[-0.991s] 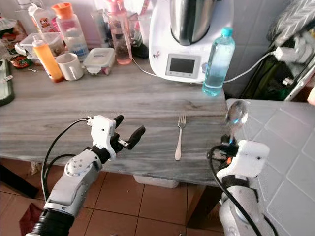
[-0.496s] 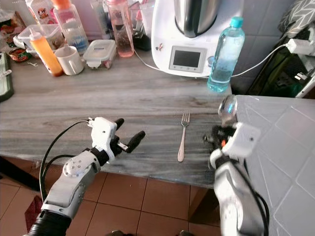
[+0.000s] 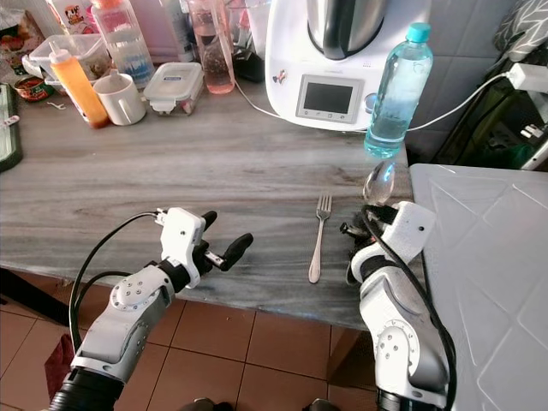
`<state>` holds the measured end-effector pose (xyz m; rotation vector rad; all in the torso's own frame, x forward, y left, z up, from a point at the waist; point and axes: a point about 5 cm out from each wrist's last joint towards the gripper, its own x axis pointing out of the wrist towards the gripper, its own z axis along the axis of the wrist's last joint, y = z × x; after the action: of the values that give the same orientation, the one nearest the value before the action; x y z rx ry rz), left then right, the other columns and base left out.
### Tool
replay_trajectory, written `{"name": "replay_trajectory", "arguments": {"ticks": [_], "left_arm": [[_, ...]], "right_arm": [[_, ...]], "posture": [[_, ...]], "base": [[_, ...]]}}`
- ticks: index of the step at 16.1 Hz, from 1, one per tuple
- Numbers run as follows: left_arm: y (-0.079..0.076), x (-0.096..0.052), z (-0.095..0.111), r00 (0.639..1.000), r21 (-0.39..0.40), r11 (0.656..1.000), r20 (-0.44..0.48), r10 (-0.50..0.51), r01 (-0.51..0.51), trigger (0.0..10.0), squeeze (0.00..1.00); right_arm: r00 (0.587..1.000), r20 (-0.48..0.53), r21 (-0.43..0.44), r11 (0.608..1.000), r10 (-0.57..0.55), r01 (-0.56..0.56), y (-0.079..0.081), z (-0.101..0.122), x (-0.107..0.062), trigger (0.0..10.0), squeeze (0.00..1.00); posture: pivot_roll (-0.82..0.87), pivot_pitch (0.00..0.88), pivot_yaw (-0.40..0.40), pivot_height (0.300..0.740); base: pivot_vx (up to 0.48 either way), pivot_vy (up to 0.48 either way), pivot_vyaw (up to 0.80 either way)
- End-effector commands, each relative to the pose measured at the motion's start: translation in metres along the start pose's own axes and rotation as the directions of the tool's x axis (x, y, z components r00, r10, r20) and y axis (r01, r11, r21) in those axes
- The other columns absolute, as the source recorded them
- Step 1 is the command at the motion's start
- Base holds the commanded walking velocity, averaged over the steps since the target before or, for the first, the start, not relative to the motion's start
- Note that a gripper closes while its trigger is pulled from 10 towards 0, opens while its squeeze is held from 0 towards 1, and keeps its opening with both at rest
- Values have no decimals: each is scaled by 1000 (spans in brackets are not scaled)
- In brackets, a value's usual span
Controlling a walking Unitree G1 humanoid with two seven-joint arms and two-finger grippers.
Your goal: Setting the table
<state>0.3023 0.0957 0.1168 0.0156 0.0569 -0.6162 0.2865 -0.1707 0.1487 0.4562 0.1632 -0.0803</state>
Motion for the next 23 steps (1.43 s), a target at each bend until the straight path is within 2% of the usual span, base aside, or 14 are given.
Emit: {"name": "replay_trajectory", "arguments": {"ticks": [1,8,15,21,22,23], "left_arm": [[-1,-1,1,1000,23,1000,-12,-15,16,10000,0],[-2,-1,-1,1000,23,1000,-26,-17,18,10000,0],[-4,-1,-1,999,23,1000,-36,-20,20,10000,0],[-3,-1,-2,999,26,1000,-47,-16,18,10000,0],[-3,-2,-3,999,29,999,-52,-16,17,10000,0],[-3,-2,-4,998,29,999,-54,-15,16,10000,0]], "right_arm": [[999,-43,6,1000,-19,19,-3,-5,0,10000,0],[991,-131,-32,999,-21,17,-11,-6,3,10000,0],[986,-165,-76,997,-23,10,-14,-3,12,10000,0],[982,-187,-56,998,5,-16,-14,-8,15,10000,0],[981,-195,-50,998,15,-25,-12,-10,14,10000,278],[980,-198,-53,998,15,-26,-11,-12,14,10000,388]], "posture": [[7,173,48,714],[8,172,44,714],[13,169,42,714],[20,166,40,714],[22,166,40,714],[22,166,40,714]], "base": [[0,0,0],[0,0,0],[0,0,0],[0,0,0],[0,0,0],[0,0,0]]}}
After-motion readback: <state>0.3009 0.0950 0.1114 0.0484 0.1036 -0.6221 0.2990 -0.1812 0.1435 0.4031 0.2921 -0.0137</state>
